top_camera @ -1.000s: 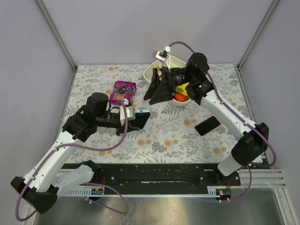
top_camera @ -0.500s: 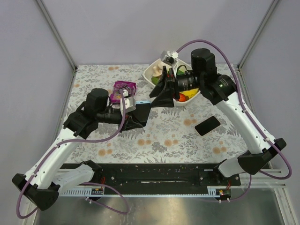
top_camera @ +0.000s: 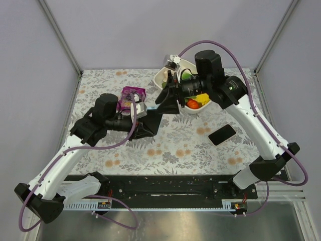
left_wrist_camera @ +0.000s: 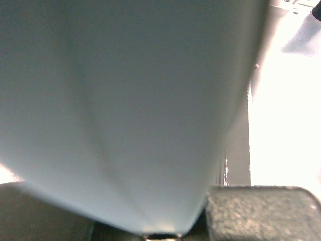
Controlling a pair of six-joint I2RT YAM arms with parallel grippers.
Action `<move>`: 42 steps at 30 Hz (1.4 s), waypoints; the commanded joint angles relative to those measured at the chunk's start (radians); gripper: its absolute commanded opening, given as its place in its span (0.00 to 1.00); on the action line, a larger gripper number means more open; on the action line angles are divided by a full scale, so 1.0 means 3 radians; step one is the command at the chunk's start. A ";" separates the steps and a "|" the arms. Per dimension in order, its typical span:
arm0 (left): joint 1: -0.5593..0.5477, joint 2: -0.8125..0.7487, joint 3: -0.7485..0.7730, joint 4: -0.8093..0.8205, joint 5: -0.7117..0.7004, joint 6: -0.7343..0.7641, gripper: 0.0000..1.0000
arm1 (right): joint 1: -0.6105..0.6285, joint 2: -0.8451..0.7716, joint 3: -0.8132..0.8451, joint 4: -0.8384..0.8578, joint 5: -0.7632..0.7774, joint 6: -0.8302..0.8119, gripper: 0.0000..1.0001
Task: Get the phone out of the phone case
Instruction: Remove the phone case from the phone.
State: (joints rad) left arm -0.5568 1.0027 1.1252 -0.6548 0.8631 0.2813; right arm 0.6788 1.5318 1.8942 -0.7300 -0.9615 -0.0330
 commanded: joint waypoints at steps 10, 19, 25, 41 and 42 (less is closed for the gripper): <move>-0.0082 -0.0085 0.0033 0.0224 -0.0049 0.0182 0.00 | 0.0023 0.0263 0.0410 -0.0144 -0.0113 0.0023 0.56; -0.0087 -0.0070 0.0049 0.0204 -0.0060 0.0228 0.00 | 0.0074 0.0212 0.0195 -0.0144 -0.0103 -0.0043 0.47; -0.0087 -0.0095 0.0069 0.0189 -0.0065 0.0279 0.00 | 0.0094 0.0212 0.0047 -0.0139 -0.0134 -0.0043 0.29; -0.0215 -0.0095 0.0192 -0.0027 -0.0218 0.0642 0.00 | 0.0202 0.0228 -0.0357 -0.0001 0.0223 -0.0053 0.08; -0.0205 -0.0106 0.0161 -0.0001 -0.0238 0.0622 0.00 | 0.0202 0.0197 -0.0367 0.0009 0.0285 -0.0089 0.14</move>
State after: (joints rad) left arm -0.5957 1.0027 1.1152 -0.8913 0.7246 0.4198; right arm 0.7082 1.5848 1.8202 -0.7231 -1.0058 -0.0185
